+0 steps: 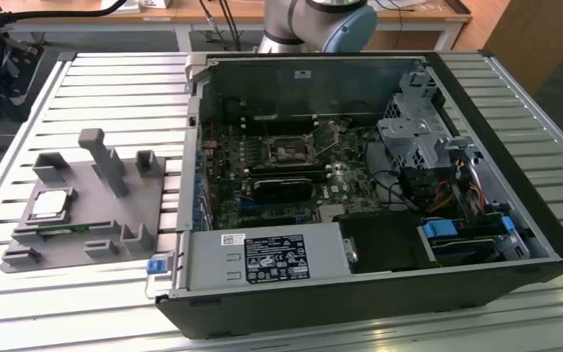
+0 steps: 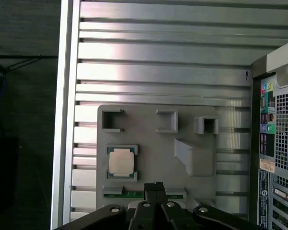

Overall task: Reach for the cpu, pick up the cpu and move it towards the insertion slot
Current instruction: 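Pick up the cpu and move it towards the insertion slot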

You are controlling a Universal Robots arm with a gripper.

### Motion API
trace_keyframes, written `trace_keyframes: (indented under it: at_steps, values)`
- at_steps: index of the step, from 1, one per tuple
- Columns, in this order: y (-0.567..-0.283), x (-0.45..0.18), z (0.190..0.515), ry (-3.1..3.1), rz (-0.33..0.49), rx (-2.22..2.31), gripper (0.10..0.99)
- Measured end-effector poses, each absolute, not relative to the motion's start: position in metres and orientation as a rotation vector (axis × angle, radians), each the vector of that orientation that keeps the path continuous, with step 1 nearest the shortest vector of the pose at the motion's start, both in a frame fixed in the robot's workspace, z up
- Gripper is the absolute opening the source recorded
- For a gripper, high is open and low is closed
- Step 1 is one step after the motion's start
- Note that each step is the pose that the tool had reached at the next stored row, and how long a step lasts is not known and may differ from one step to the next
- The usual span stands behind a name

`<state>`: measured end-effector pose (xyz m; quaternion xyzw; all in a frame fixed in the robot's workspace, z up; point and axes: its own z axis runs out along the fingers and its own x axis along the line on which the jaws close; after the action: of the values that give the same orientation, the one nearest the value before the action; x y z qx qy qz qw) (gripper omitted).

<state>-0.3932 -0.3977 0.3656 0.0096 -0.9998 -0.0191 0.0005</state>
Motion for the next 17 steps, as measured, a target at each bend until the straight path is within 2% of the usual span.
trace_keyframes:
  at_steps: [17]
  values:
    - [-0.398,-0.43,0.363,-3.14,-0.06,0.03,0.106]
